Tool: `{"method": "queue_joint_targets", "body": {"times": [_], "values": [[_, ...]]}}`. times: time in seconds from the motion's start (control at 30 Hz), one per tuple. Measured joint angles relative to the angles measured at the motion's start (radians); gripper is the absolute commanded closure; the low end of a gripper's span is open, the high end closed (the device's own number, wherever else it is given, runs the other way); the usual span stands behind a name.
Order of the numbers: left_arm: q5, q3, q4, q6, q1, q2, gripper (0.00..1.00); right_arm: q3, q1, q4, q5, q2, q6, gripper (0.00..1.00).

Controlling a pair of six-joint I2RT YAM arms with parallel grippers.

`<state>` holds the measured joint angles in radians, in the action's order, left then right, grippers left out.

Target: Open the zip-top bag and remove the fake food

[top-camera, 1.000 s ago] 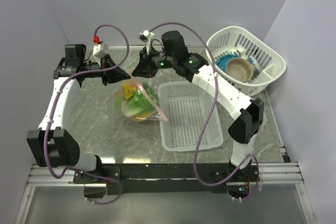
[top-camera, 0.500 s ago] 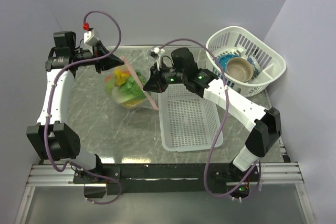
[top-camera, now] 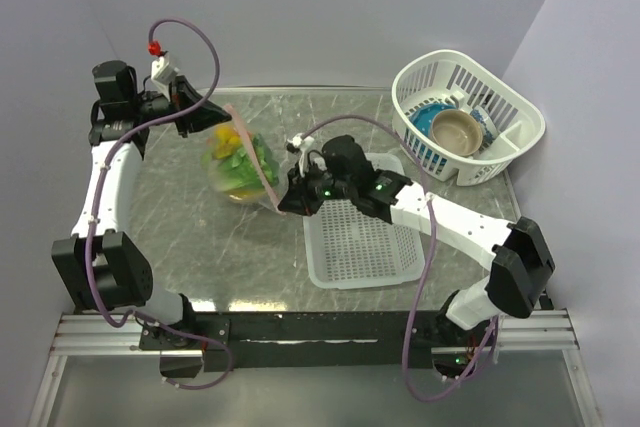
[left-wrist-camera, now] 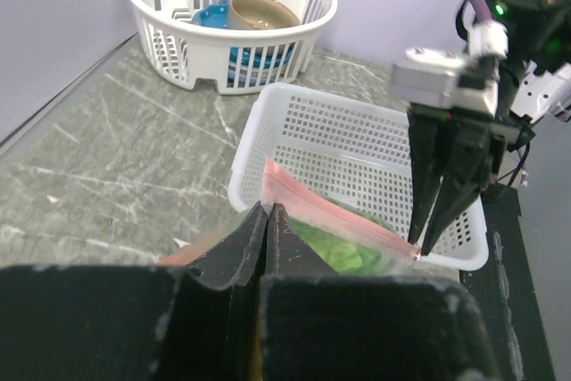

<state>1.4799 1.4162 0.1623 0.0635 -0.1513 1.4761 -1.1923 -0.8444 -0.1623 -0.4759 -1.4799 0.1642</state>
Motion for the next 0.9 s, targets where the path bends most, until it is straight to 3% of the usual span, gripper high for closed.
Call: {"method": "queue_joint_targets", "body": {"times": [0.1,0.27,0.3,0.33,0.53,0.73,0.9], "values": [[0.019,0.0,0.002,-0.025,-0.039,0.0,0.96,0.018,-0.042,0.026,0.045,0.0,-0.001,0.94],[0.032,0.0,0.073,0.009,-0.115,-0.001,0.93,0.008,-0.062,0.06,0.095,-0.006,-0.002,0.6],[0.021,0.0,0.089,0.029,-0.124,-0.002,0.93,-0.001,-0.063,0.04,0.104,-0.01,0.002,0.49],[0.014,-0.003,0.11,0.054,-0.134,-0.005,0.92,-0.002,-0.065,0.024,0.125,-0.014,0.002,0.46],[-0.017,-0.179,0.167,0.149,-0.153,-0.125,0.91,-0.043,-0.072,-0.025,0.276,-0.026,0.006,0.44],[-0.003,-0.415,0.011,0.02,-0.15,-0.288,0.89,-0.096,-0.071,0.067,0.406,-0.042,0.039,0.48],[0.0,-0.451,-0.06,-0.042,-0.148,-0.319,0.89,-0.096,-0.069,0.104,0.423,-0.042,0.079,0.57]]}}
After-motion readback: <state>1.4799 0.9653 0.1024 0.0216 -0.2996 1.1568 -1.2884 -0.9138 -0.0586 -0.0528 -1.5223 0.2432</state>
